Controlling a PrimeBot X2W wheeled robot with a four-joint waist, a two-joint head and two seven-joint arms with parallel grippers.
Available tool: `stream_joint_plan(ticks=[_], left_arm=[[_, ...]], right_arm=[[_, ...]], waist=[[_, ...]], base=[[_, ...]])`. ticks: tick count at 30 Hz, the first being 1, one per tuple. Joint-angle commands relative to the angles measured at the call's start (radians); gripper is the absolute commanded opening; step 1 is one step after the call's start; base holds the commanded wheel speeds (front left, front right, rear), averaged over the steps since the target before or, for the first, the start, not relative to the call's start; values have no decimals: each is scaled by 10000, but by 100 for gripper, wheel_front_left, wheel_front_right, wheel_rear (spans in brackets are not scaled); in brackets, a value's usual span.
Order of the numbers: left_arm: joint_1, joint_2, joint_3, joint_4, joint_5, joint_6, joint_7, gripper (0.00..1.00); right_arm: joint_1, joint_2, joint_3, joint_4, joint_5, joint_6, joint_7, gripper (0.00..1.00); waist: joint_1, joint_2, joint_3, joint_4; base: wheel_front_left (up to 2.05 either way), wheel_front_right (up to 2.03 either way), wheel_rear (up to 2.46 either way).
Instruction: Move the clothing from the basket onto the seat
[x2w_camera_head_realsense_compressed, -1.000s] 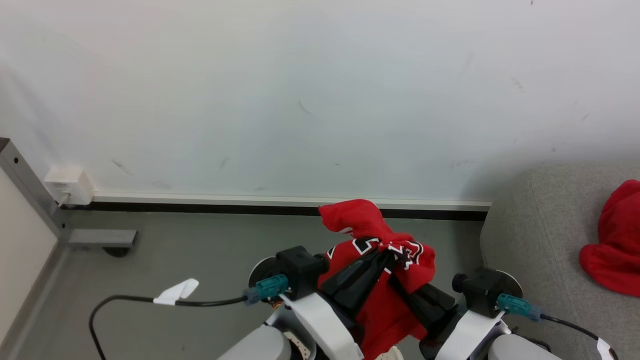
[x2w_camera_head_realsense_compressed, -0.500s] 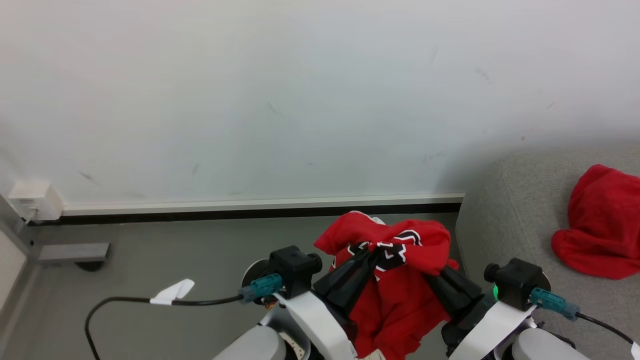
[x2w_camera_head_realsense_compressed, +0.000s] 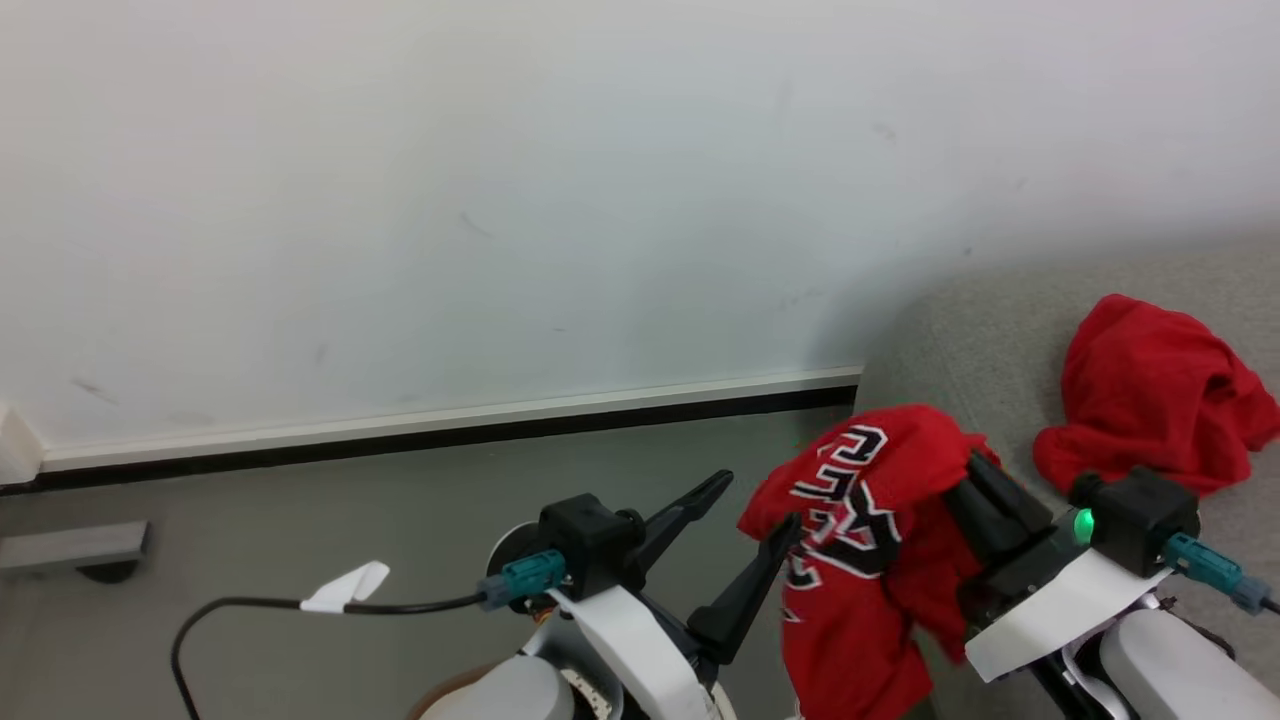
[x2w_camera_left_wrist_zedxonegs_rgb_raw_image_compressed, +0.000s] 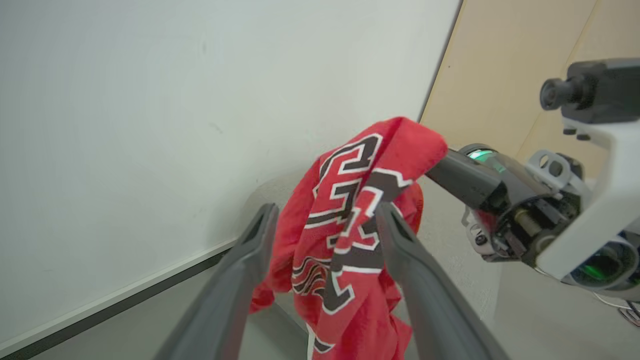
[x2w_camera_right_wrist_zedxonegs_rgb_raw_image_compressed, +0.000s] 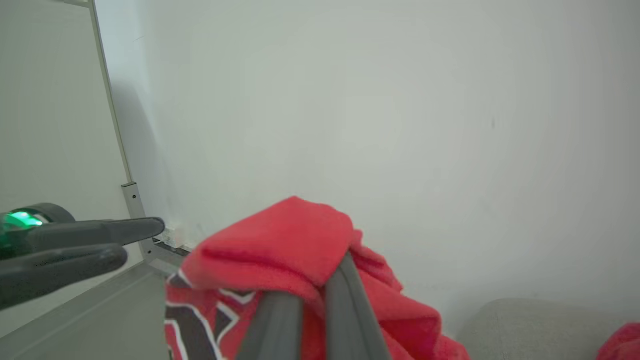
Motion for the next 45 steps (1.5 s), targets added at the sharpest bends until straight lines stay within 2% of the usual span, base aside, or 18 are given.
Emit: stream_joint_plan(ticks=[1, 11, 25, 35, 45], left_arm=[[84, 87, 21, -42, -128, 13, -48, 100], [61, 265, -97, -161, 103, 57, -118, 100], [-90, 474, -312, -56, 369, -18, -331, 100], [-284, 592, -397, 35, 580, 80, -426, 100], [-616, 677, -481, -1, 753, 142, -345, 100]], right_arm=[[129, -113, -161, -138, -151, -23, -70, 0], [355, -562, -1366, -837, -588, -23, -71, 0], [1137, -566, -2736, -1749, -1014, -23, -69, 0], [1359, -444, -3175, -2052, -1176, -23, -70, 0], [227, -645, -3611, -2219, -1374, -23, -70, 0]], waist=[[-1, 0, 62, -253], [-1, 0, 297, -1677], [-1, 0, 676, -3316], [-1, 0, 890, -3654], [-1, 0, 1562, -3315]], base=[[0, 0, 0], [0, 0, 0], [0, 0, 0], [0, 0, 0], [0, 0, 0]])
